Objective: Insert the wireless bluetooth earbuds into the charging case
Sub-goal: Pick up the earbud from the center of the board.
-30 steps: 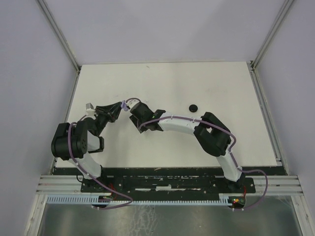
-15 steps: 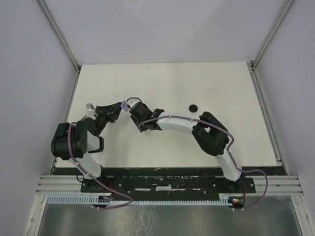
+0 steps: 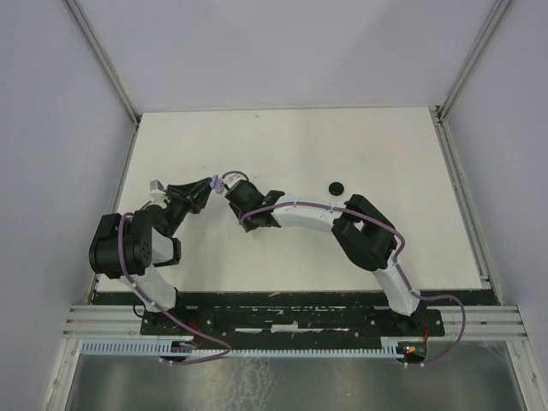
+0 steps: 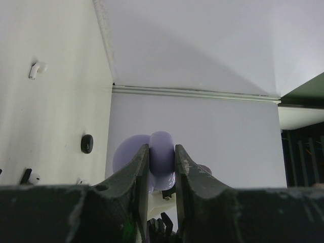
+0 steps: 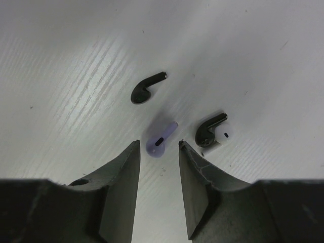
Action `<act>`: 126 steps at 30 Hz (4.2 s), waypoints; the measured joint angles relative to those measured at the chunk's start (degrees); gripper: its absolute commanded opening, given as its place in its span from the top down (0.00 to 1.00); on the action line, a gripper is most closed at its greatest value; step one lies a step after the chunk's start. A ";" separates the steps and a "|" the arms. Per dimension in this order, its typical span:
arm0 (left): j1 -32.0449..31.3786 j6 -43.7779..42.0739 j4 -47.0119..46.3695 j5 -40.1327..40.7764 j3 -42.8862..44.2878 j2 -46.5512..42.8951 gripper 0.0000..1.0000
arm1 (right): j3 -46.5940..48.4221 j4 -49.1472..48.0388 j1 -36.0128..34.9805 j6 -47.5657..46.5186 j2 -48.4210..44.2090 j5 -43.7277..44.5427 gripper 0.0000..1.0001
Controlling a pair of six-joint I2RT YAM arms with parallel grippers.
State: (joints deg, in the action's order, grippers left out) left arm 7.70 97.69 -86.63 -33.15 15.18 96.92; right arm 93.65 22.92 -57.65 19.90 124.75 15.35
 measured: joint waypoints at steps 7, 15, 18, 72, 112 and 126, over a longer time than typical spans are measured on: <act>0.00 0.02 -0.02 0.00 0.00 0.00 0.97 | 0.33 0.55 0.00 0.52 1.14 -0.07 0.58; 0.00 0.02 -0.02 0.00 0.00 0.02 0.97 | 0.79 0.96 0.00 0.92 1.55 -0.07 0.64; 0.00 0.02 -0.02 0.00 0.00 0.04 0.97 | 0.81 1.14 0.00 0.92 1.57 -0.07 0.65; -2.78 0.02 0.07 -0.50 0.46 -0.37 0.97 | -18.49 -1.05 16.15 1.36 -14.49 5.62 0.75; -6.34 -0.04 0.31 0.07 1.81 -0.22 0.97 | -18.56 -3.02 16.79 5.40 -11.28 -3.10 0.42; -6.34 -0.04 0.15 0.04 1.92 0.94 0.97 | -14.01 -2.27 14.73 5.77 -8.26 -3.41 0.42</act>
State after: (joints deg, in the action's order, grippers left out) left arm 1.37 97.65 -86.48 -33.10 17.10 97.86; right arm 79.64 20.64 -42.92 25.67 116.49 11.94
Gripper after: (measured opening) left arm 0.297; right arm 0.583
